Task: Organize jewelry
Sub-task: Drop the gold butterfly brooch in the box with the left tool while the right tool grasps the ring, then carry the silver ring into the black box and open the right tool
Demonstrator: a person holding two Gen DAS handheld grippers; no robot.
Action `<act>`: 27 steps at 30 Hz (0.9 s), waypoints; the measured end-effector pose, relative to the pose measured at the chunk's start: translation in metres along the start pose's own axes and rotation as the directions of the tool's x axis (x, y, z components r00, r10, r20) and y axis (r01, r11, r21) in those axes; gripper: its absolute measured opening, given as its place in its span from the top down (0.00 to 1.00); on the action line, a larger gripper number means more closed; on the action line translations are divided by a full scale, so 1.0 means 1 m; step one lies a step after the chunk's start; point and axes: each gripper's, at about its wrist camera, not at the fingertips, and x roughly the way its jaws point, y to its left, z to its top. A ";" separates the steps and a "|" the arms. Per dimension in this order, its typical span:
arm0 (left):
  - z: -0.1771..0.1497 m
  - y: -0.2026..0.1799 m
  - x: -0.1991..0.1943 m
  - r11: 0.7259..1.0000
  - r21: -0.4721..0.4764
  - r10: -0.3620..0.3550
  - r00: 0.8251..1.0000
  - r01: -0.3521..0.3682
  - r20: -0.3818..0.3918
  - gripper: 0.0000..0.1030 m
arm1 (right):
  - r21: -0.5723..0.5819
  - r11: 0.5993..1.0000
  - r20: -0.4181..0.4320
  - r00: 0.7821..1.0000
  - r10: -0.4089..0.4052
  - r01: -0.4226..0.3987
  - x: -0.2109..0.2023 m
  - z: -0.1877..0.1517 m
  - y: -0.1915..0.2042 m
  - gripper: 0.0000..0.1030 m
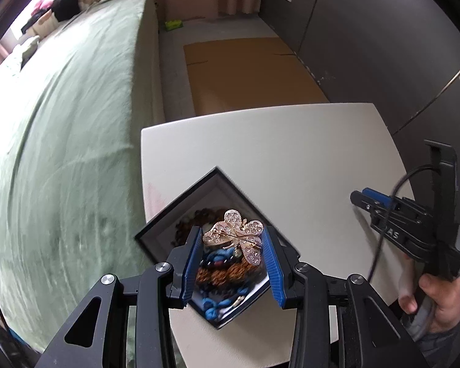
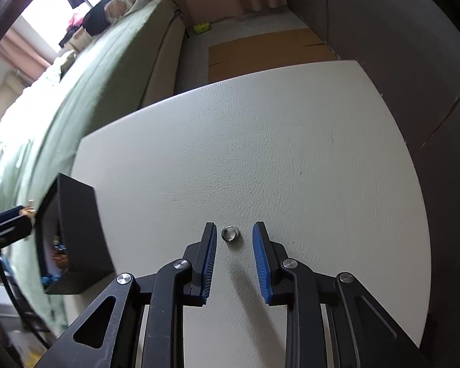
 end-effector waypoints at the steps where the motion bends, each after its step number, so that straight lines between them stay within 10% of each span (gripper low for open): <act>1: -0.002 0.002 0.000 1.000 -0.006 -0.004 1.000 0.004 -0.001 0.61 | -0.010 1.000 0.000 1.000 -0.012 0.012 0.001 0.000 0.000 0.75; 9: -0.014 0.020 0.004 0.997 -0.059 -0.041 0.999 0.041 0.003 0.60 | -0.144 0.975 0.030 0.985 -0.169 0.172 0.004 -0.005 0.023 0.86; 17: -0.015 0.032 -0.005 0.991 -0.104 -0.075 0.995 0.081 0.068 0.38 | -0.100 0.992 0.087 0.994 -0.064 0.073 -0.028 -0.002 0.021 0.86; 27: -0.029 0.058 -0.026 0.984 -0.163 -0.049 0.991 0.070 0.126 0.37 | -0.110 0.975 0.163 0.964 0.210 -0.194 -0.071 -0.009 0.056 0.86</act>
